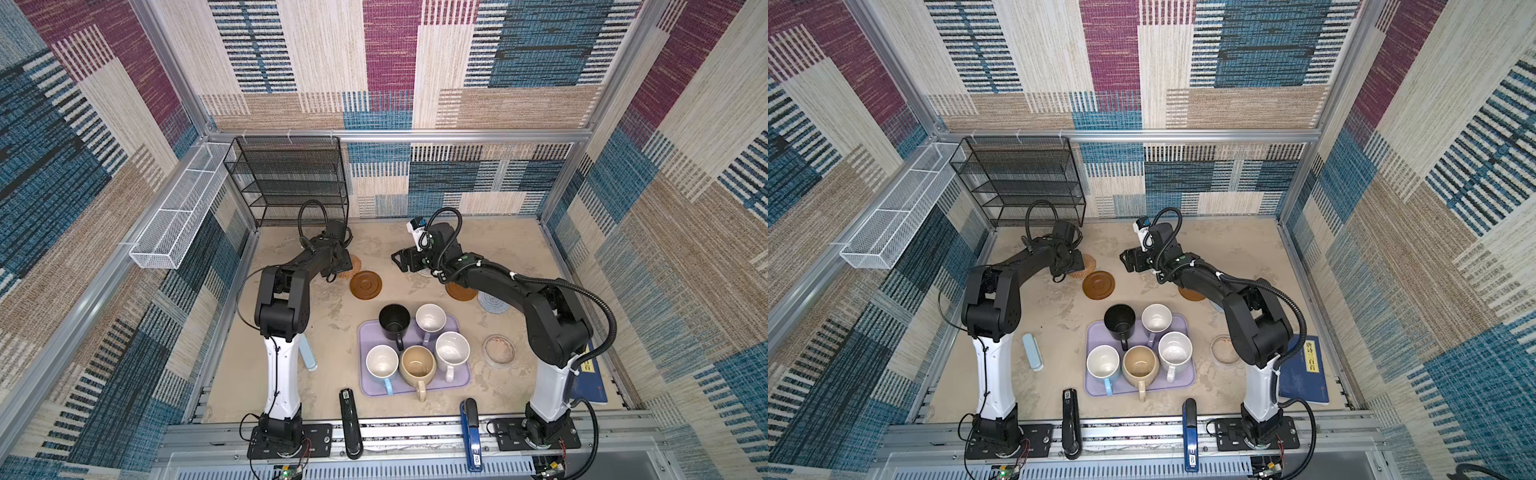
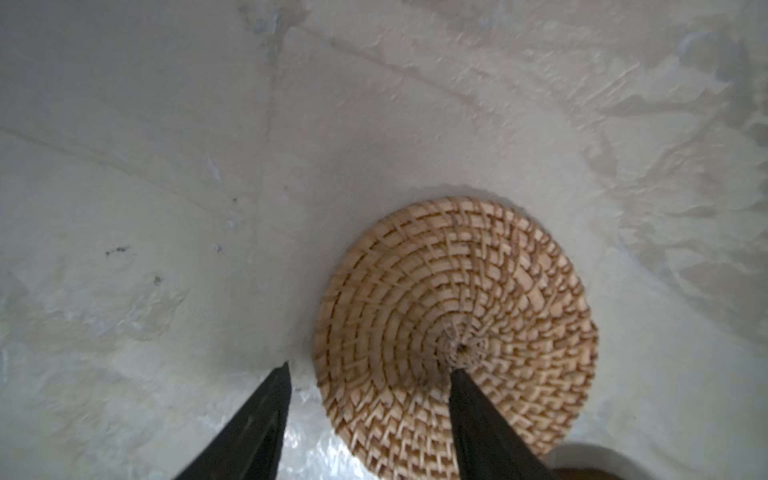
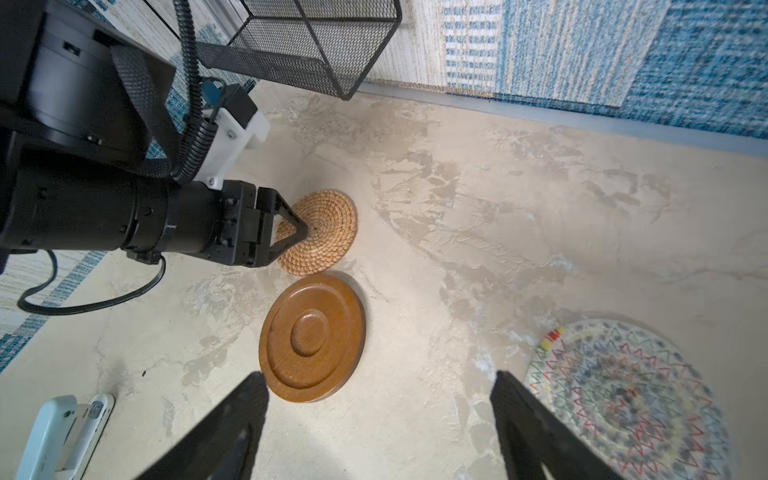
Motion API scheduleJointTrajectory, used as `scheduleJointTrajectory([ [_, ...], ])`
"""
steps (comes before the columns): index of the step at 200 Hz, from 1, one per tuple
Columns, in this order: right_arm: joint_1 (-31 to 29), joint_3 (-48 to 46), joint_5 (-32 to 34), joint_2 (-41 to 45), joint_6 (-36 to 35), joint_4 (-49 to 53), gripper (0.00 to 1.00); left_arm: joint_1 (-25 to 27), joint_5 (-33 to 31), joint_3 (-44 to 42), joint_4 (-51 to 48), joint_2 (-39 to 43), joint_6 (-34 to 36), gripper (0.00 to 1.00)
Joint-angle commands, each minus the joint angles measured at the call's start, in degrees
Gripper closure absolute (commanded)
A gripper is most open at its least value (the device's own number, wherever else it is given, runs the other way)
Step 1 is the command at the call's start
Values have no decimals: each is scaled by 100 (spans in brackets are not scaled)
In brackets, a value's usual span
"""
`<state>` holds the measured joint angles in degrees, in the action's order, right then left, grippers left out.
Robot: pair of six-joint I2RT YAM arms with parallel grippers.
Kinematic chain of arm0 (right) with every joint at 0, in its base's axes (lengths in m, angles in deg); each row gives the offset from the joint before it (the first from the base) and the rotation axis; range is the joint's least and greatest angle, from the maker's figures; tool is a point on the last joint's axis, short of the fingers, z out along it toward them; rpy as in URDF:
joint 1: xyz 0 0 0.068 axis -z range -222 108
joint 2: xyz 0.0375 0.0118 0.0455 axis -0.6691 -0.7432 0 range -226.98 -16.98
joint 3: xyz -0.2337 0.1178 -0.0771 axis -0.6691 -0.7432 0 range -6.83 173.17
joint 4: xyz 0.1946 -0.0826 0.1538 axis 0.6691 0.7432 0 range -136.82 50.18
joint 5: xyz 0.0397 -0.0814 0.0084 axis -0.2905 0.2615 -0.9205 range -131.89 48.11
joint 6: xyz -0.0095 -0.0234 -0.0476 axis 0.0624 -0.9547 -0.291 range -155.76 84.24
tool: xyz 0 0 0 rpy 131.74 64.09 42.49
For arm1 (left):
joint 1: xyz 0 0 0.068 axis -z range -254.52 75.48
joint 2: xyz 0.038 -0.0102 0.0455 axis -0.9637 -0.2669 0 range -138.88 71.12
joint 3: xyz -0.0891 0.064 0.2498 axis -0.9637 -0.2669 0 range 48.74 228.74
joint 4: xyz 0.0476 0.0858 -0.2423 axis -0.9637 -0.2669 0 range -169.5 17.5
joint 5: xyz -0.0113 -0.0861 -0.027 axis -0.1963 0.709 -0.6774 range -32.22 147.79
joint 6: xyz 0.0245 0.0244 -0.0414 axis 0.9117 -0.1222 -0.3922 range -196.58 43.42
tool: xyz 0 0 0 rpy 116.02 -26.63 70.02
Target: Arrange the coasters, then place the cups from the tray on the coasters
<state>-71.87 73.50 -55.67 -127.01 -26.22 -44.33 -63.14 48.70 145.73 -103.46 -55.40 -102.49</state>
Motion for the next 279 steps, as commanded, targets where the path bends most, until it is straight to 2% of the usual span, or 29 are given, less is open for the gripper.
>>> scheduleJointTrajectory([
  [1, -70, 128, -55, -134, -117, 68, 14, 5, -214, 118, -310, -93, -30, 39],
  [20, -132, 225, -47, -235, -153, 143, 14, -12, -288, 163, -593, -145, -14, 41],
  [96, -272, 382, -54, -352, -159, 215, 15, -171, -118, -555, -492, 400, 56, 46],
  [173, -291, 277, -116, -168, -137, 187, 15, -335, -172, -1519, -264, 1144, 119, 47],
  [279, -296, 105, 45, 57, -181, 191, 15, -531, -72, -1965, -123, 1478, 130, 48],
])
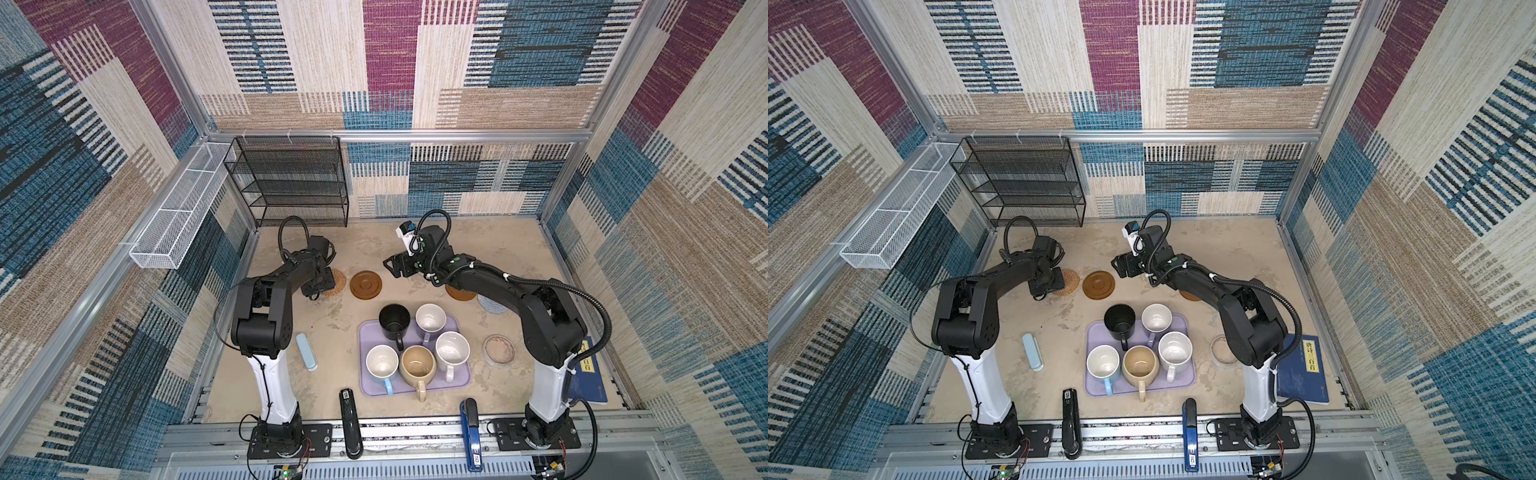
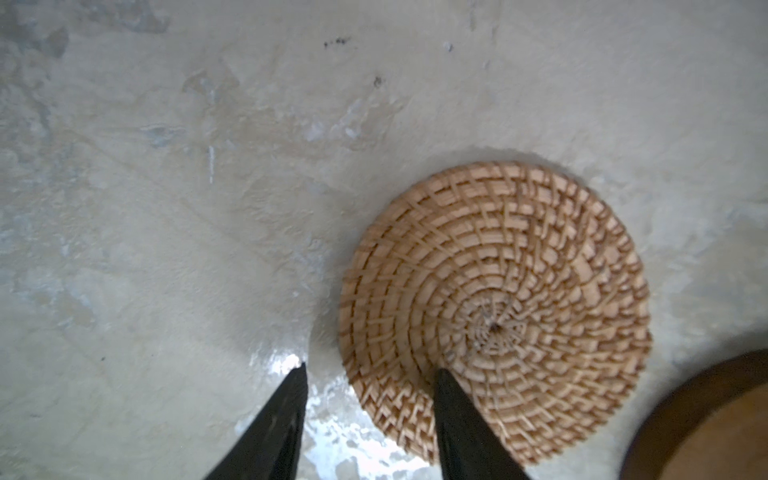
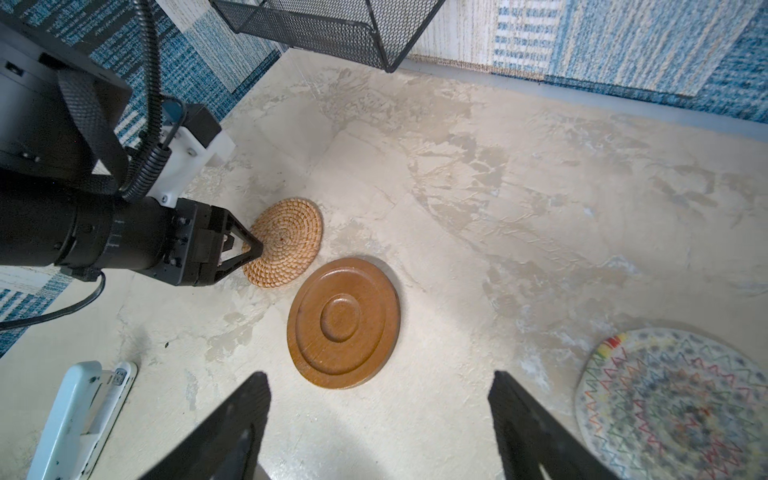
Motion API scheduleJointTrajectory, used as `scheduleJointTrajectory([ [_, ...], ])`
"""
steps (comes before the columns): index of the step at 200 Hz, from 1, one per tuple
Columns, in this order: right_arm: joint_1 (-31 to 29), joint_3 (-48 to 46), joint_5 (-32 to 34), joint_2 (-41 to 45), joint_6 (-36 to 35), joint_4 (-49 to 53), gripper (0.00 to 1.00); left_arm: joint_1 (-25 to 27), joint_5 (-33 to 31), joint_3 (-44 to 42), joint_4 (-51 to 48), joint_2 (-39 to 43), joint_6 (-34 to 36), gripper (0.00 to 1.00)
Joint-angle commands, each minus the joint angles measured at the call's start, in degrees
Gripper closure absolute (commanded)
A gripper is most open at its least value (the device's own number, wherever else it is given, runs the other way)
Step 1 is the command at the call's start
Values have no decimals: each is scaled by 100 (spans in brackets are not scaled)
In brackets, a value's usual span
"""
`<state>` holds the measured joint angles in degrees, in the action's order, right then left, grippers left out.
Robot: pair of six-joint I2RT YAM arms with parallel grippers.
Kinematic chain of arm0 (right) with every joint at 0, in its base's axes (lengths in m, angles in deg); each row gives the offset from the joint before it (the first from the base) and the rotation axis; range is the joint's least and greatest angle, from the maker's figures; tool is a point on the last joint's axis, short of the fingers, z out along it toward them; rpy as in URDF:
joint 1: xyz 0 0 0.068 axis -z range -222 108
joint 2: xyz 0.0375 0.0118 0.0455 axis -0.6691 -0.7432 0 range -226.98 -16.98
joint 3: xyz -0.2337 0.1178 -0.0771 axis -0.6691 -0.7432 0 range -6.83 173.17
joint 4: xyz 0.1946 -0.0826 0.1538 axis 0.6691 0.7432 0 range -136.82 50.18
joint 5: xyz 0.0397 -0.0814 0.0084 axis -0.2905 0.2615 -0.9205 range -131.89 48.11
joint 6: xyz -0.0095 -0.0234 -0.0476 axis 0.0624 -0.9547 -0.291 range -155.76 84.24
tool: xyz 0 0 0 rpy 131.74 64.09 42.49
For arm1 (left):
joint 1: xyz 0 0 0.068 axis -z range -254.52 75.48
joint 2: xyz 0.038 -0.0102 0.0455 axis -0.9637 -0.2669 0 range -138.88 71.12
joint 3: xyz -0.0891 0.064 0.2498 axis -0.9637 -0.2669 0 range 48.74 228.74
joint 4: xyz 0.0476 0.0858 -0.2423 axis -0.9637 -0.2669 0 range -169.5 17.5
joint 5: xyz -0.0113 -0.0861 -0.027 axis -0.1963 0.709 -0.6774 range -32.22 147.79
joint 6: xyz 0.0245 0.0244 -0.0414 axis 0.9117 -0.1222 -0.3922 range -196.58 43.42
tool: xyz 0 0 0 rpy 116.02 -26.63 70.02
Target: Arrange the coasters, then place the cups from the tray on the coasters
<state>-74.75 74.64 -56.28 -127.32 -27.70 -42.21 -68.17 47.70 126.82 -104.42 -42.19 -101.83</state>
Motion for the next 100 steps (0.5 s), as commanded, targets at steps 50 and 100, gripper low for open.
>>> scheduleJointTrajectory([
  [50, -11, 12, 187, 207, -27, -21, 14, -28, 71, 372, -277, 440, 126, 38],
  [100, 6, -184, 626, 634, 42, 44, 0, 332, 1001, 121, 43, 1181, 56, 20],
])
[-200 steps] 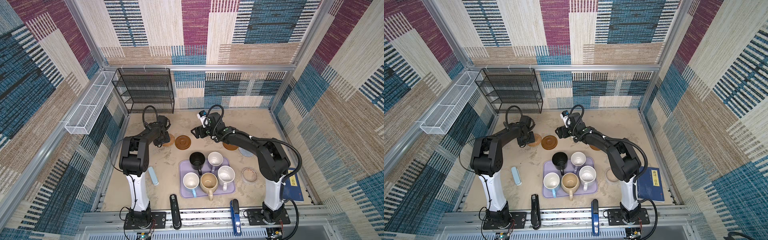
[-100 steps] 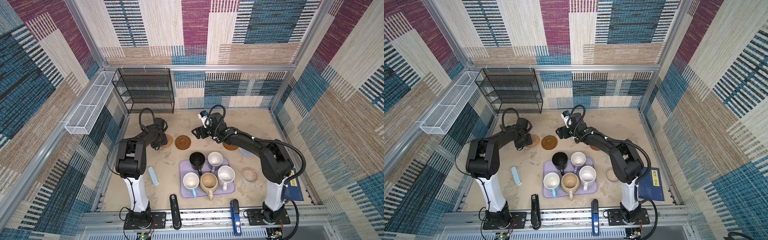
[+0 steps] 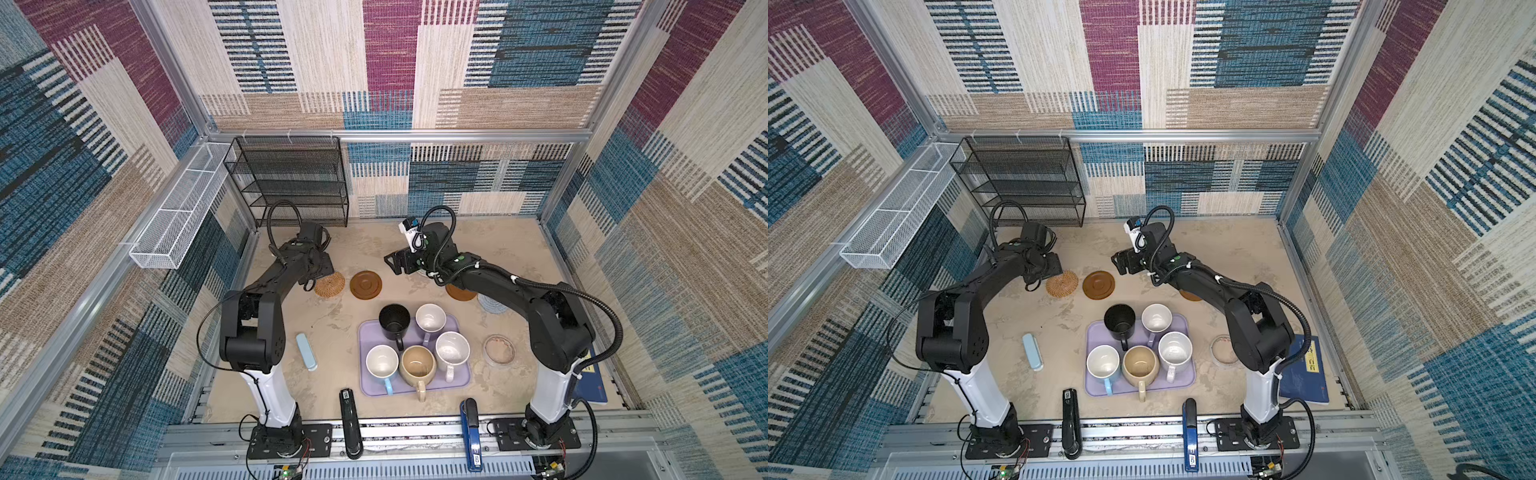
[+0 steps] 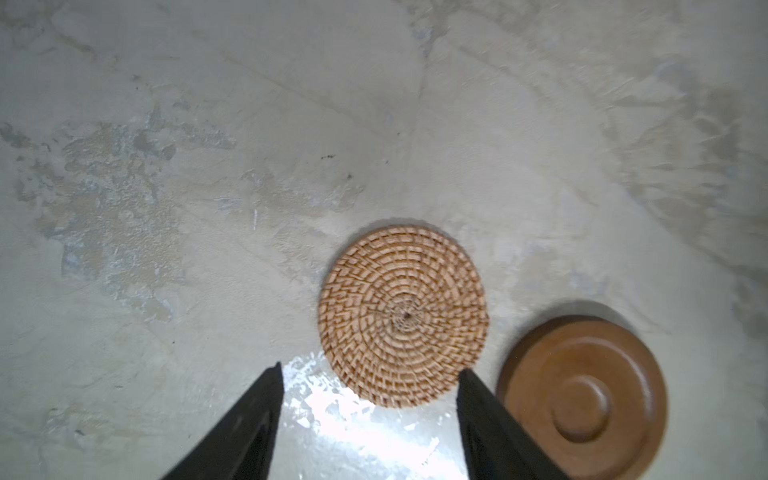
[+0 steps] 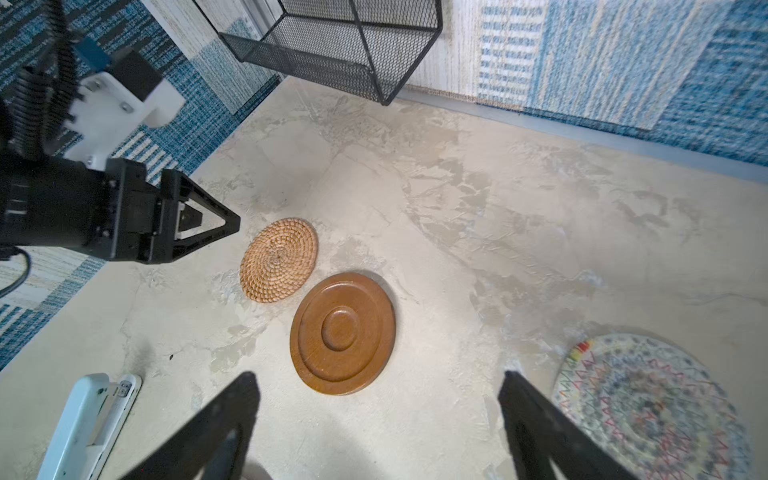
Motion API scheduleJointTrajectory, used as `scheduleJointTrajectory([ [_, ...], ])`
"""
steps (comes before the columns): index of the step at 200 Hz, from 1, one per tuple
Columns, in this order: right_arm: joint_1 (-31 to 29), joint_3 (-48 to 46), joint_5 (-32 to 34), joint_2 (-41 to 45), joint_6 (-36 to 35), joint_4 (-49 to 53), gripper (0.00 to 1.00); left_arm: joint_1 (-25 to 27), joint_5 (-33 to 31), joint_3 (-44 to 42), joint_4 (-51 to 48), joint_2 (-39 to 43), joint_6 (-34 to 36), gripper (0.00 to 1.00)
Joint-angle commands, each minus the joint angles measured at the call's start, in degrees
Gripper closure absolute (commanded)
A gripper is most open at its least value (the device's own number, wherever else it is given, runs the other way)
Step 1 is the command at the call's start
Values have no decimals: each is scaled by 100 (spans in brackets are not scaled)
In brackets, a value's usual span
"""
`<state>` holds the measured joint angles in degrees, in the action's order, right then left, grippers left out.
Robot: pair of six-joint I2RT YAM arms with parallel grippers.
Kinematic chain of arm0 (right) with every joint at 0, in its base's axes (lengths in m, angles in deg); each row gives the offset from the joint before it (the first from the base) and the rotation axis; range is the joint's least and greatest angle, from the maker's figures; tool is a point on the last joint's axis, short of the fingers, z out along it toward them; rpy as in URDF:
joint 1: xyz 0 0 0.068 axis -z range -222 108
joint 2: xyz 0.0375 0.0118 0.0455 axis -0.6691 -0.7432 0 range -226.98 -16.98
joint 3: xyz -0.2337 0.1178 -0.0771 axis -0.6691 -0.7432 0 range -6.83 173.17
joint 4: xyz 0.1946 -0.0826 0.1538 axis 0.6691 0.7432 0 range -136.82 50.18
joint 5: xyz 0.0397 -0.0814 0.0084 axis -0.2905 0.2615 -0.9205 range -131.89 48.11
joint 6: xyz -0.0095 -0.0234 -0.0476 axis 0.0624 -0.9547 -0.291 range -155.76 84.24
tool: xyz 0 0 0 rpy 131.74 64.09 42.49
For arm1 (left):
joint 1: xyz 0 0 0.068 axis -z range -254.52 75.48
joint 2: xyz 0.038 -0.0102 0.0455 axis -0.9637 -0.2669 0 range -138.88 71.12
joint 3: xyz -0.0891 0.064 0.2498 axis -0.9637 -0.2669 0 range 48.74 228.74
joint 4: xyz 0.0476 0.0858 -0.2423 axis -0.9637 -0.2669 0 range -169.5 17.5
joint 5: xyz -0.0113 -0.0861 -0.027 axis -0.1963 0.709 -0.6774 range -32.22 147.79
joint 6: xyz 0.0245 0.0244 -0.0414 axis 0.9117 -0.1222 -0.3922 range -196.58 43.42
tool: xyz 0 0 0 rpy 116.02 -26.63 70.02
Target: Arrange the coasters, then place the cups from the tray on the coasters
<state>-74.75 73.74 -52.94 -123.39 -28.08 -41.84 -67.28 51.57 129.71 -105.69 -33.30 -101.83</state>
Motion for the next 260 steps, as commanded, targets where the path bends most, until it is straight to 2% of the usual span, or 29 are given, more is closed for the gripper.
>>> scheduleJointTrajectory([
  [1, 1, -103, 290, 255, 77, 14, 0, 260, 622, -186, 180, 309, 56, 19],
  [16, 6, -143, 364, 384, 25, 112, 0, 533, 818, -386, 356, 452, -2, 18],
  [45, 14, -367, 549, 624, -83, 197, 0, 839, 1210, -857, 825, 501, -475, 26],
  [96, 53, -790, 793, 843, -194, 126, 0, 1256, 584, -987, 1056, 91, -920, 33],
  [140, 119, -976, 901, 980, -259, 100, 0, 1368, 225, -772, 1029, -461, -1004, 40],
  [216, 256, -1211, 847, 1062, -301, 21, 0, 1411, 63, -418, 975, -1081, -1088, 49],
  [260, 317, -1314, 848, 1061, -324, -22, 0, 1408, 21, -284, 923, -1265, -1148, 50],
])
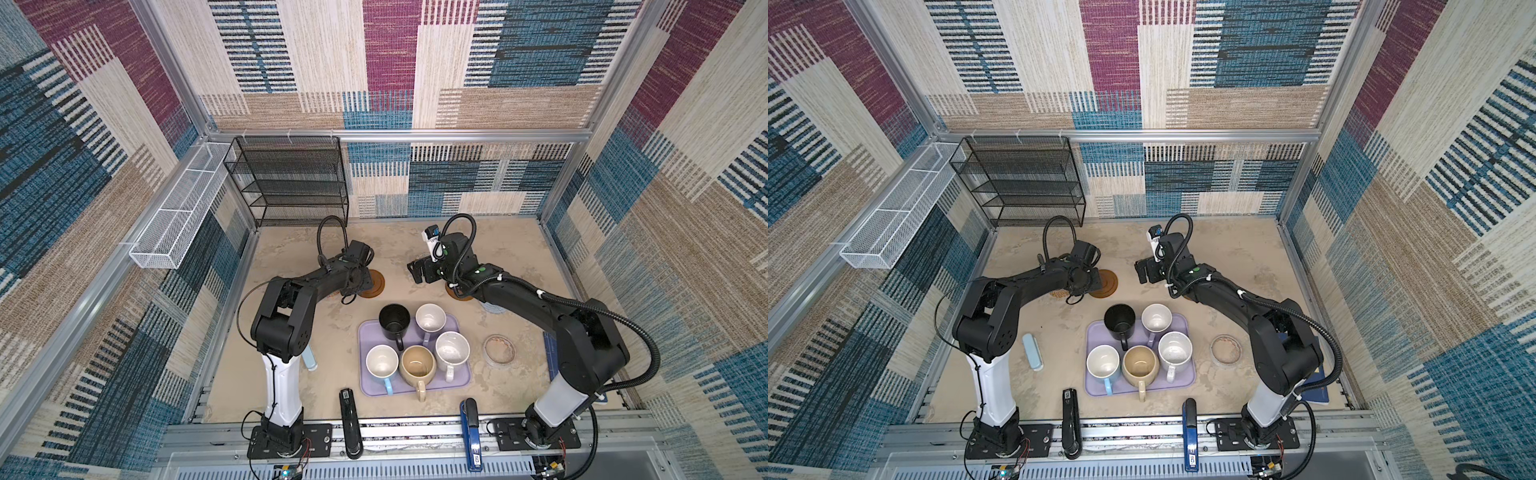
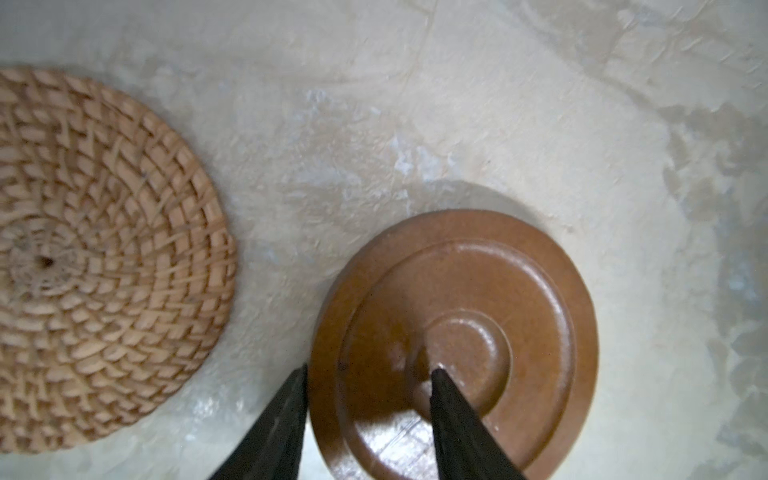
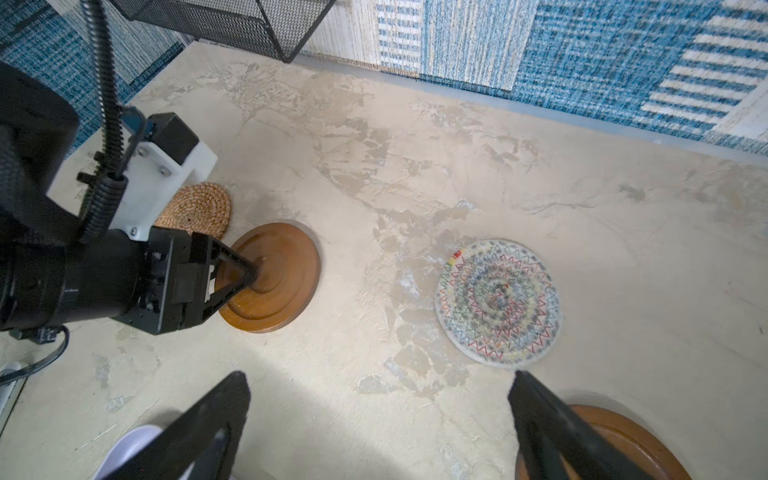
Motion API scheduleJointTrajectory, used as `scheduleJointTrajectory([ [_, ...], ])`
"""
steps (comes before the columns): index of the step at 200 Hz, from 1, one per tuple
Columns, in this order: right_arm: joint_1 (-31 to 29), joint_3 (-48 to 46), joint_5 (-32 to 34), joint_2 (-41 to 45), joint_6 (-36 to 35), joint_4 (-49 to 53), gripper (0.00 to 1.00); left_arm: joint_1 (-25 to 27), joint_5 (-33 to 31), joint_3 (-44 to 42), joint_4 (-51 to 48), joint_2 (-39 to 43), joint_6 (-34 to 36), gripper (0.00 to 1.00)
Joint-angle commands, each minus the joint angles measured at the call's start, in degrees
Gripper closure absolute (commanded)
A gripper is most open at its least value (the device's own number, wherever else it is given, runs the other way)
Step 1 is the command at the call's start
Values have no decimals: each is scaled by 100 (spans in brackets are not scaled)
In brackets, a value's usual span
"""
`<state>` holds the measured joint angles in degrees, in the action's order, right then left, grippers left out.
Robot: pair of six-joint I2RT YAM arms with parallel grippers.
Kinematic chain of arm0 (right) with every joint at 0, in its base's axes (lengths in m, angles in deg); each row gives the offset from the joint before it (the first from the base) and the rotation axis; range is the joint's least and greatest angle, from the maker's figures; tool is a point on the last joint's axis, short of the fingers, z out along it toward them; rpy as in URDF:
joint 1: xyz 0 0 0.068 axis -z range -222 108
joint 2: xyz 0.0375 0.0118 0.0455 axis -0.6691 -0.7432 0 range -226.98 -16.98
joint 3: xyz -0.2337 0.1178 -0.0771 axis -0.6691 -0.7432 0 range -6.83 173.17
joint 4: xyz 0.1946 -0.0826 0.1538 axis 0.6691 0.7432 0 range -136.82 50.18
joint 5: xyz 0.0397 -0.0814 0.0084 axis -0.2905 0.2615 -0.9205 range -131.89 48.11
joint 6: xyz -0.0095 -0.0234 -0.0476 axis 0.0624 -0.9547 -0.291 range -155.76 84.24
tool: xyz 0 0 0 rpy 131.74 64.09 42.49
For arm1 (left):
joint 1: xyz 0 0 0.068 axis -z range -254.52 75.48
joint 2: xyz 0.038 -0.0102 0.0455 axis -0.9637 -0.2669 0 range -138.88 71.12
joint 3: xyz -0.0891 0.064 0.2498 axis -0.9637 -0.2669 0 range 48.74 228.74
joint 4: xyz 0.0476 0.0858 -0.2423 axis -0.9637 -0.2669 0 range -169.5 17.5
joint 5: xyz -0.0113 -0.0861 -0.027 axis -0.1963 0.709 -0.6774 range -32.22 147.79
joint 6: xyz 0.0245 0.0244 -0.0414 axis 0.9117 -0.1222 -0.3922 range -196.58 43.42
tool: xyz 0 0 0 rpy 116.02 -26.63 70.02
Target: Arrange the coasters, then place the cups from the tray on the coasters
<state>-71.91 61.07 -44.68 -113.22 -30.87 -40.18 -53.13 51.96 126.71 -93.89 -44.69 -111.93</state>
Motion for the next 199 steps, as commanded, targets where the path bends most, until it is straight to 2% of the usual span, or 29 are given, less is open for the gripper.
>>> scheduleJointTrajectory([
  [1, 40, -47, 27, 44, -38, -188, 0, -4, -26, 12, -259, -126, -138, 50],
  [45, 142, -159, -67, 14, 63, -282, 0, -14, -148, 81, -346, 30, -76, 48],
  [112, 503, -113, -508, -73, 169, -330, 1, -29, -47, 447, -592, 1020, 177, 20],
  [133, 728, 1, -698, -231, 201, -329, 2, -31, 377, 278, -357, 1504, 265, 0],
  [147, 827, 161, -768, -408, 192, -293, 2, -30, 669, 2, 36, 1848, 283, 0],
  [167, 871, 505, -621, -738, 93, -157, 5, -179, 1496, -405, 610, 2234, 93, 0],
  [181, 936, 725, -629, -966, 94, -120, 7, -197, 1764, -443, 530, 2394, 189, 0],
  [199, 1046, 1041, -722, -1274, 174, -30, 16, -188, 2082, -468, 326, 2550, 257, 0],
])
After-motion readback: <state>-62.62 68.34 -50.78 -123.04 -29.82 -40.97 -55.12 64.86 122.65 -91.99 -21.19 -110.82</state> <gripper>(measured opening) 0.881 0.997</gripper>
